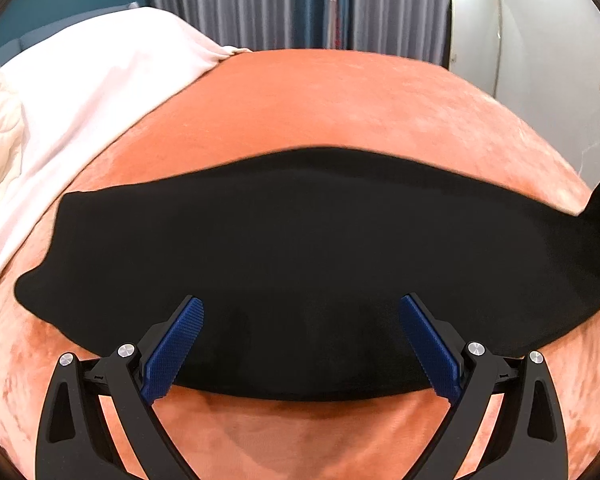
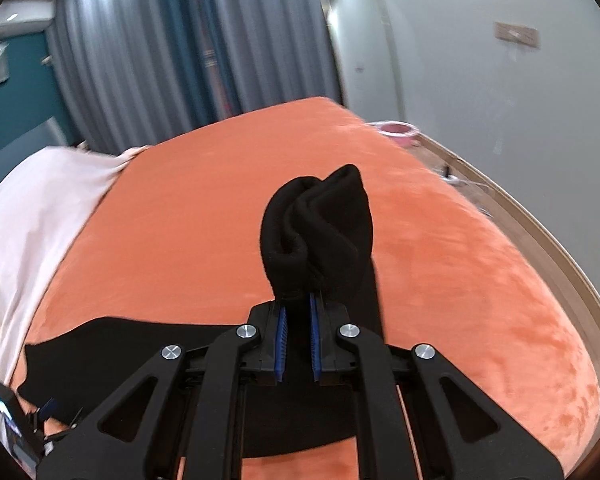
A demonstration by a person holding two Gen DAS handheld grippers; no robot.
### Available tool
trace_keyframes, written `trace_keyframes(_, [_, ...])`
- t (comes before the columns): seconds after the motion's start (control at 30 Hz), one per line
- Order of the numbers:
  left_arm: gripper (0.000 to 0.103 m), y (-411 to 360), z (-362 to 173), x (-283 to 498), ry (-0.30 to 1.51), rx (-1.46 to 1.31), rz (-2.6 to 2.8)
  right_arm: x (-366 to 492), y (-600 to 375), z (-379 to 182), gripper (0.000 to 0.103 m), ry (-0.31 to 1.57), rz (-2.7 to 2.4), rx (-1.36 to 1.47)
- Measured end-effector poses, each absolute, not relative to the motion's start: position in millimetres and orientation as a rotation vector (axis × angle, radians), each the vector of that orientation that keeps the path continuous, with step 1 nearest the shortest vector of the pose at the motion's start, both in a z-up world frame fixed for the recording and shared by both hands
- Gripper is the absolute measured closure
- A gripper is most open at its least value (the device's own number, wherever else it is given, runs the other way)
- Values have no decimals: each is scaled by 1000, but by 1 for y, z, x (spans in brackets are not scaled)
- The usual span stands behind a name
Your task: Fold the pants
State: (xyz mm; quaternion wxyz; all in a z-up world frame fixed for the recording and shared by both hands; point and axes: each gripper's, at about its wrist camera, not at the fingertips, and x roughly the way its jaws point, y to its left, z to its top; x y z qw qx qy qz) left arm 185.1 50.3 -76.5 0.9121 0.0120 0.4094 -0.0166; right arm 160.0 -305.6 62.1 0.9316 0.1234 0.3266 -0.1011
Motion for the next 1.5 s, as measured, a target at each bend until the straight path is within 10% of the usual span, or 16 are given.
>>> trace_keyframes(0.77, [6, 181, -31, 179, 774, -197, 175, 194, -15, -101, 91, 940, 209, -127])
trace_keyframes(0.87, [6, 174, -33, 180, 782, -157, 191, 185, -14, -90, 66, 927, 225, -137])
trace_keyframes(0.93, [6, 172, -34, 181, 788, -145, 184, 175, -11, -80, 21, 897, 232, -143])
trace_keyframes(0.97, [6, 170, -34, 181, 790, -139, 182, 174, -7, -77, 17, 867, 224, -168])
trace_keyframes(1.17, [6, 165, -38, 181, 797, -107, 172, 176, 10, -84, 30, 837, 254, -293])
trace_keyframes(1.23, [6, 165, -41, 183, 807, -103, 168, 187, 20, -95, 57, 873, 269, -310])
trace_keyframes(1.5, [6, 165, -45, 186, 819, -96, 175, 210, 17, -93, 86, 911, 230, -204])
